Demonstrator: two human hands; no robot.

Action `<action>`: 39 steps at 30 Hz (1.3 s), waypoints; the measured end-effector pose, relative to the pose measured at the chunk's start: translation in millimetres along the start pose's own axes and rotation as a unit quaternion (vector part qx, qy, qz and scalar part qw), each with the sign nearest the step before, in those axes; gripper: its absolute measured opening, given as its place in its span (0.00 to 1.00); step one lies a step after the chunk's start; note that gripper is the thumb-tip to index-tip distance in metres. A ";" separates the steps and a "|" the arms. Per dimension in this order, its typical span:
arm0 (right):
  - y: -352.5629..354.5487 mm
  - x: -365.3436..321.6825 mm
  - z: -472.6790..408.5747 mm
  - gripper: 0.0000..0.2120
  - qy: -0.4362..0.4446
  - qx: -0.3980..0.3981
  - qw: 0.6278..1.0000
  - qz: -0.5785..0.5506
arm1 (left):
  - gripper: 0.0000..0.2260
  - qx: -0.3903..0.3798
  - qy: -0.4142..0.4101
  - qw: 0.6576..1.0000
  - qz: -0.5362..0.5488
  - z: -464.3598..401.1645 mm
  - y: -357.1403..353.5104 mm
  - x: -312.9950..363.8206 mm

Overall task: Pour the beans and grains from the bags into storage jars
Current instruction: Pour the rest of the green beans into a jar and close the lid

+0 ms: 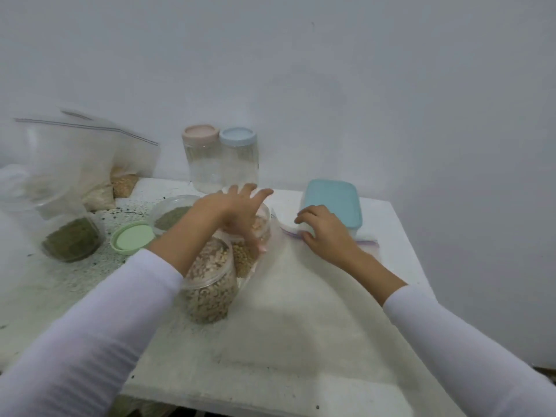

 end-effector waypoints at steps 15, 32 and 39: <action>-84.8 -40.4 -9.2 0.39 -0.053 -0.246 0.967 0.037 | 0.50 0.163 -0.096 0.977 0.103 29.5 46.8 -38.9; -66.3 -36.8 16.0 0.19 -0.038 -0.014 0.986 -0.161 | 0.46 0.081 -0.081 0.989 0.089 18.3 -7.1 -25.7; -88.4 -88.3 32.2 0.30 0.081 -0.118 0.980 -0.141 | 0.52 -0.091 -0.065 0.994 0.007 69.9 -29.1 -37.4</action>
Point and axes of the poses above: each hand's wrist, its own z-axis away from the middle knuckle, its own y-axis out of the back of the hand, x = y × z, the point moved 4 cm from there along -z, towards the middle knuckle, and after that the axes turned 9 degrees about -x, right-handed, at the moved point
